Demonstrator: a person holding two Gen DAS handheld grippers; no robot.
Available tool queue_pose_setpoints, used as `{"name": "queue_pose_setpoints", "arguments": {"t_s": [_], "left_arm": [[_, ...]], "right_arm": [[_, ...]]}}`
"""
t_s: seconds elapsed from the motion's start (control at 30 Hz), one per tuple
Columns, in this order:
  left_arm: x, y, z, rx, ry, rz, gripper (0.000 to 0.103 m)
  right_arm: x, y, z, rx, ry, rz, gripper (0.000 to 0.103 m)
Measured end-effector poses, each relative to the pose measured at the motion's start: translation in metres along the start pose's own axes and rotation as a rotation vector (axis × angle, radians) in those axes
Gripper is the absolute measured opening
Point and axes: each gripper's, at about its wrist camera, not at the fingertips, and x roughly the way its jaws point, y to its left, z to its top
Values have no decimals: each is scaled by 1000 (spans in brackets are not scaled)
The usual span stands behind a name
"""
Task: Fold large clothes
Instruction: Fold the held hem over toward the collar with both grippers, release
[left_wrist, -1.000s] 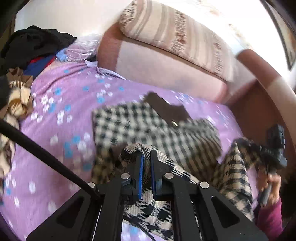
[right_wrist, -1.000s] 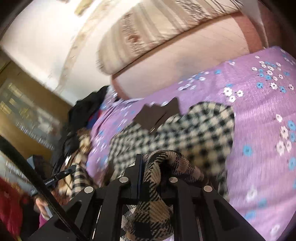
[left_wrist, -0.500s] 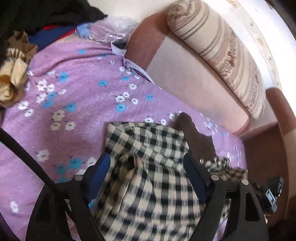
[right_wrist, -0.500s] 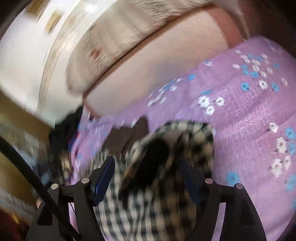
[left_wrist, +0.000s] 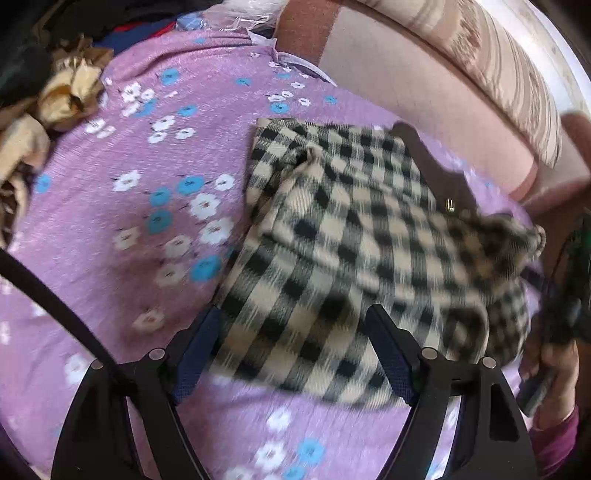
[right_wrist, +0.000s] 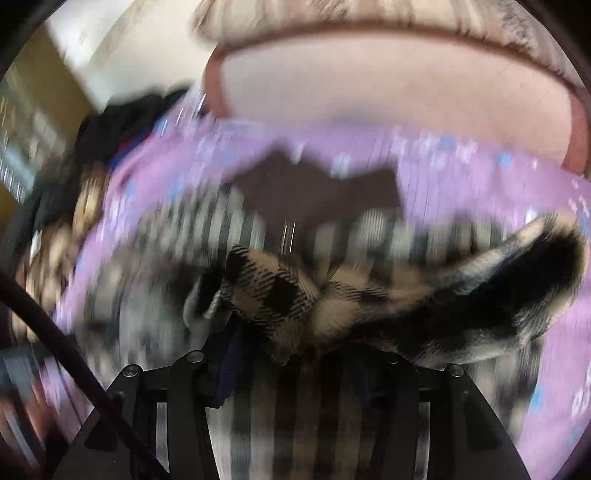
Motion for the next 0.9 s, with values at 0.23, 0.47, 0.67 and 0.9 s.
{"name": "queue_pose_setpoints", "arguments": {"t_s": [0.23, 0.47, 0.67, 0.9], "left_arm": [[-17, 32, 34, -119, -160, -57, 80], [-29, 51, 37, -180, -207, -48, 80], [-21, 51, 33, -174, -201, -14, 80], [-13, 40, 30, -79, -201, -2, 84]], "right_arm": [[-41, 5, -2, 26, -87, 144, 63], [-22, 53, -72, -250, 154, 179, 64], [25, 107, -45, -294, 125, 213, 65], [41, 61, 43, 64, -53, 151, 65]]}}
